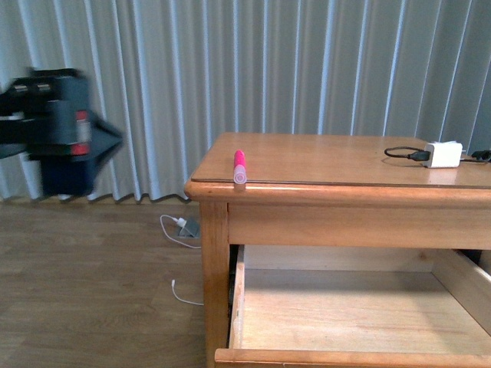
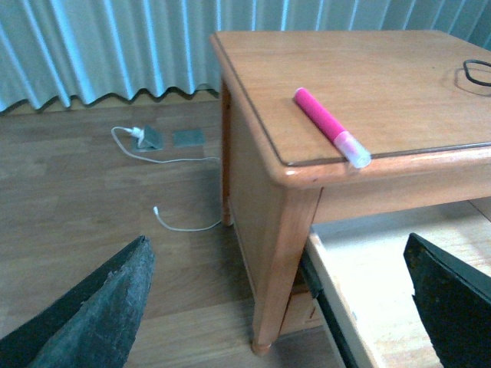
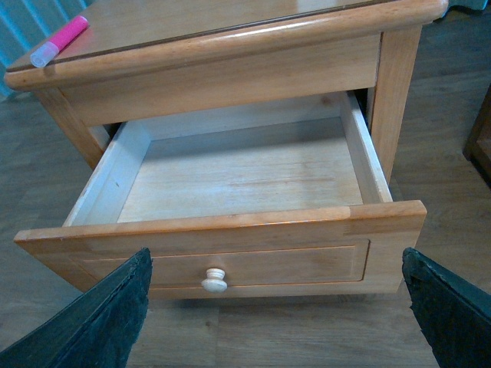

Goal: Place pink marker in drawer with both arms

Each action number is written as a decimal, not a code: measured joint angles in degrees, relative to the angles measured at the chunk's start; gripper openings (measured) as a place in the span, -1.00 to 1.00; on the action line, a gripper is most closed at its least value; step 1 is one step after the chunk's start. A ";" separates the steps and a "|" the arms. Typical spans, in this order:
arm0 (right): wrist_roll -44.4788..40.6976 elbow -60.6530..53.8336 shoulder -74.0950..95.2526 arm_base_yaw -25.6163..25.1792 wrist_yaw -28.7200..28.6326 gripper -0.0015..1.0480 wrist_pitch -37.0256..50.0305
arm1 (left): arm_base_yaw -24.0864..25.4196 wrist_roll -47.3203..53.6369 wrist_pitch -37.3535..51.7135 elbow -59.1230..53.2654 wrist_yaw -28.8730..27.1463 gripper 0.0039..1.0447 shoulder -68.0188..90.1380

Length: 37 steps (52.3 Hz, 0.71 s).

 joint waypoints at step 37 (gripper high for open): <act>0.00 0.00 0.00 0.00 -0.04 0.84 0.00 | -7.13 1.64 -11.72 46.53 -4.37 0.89 43.15</act>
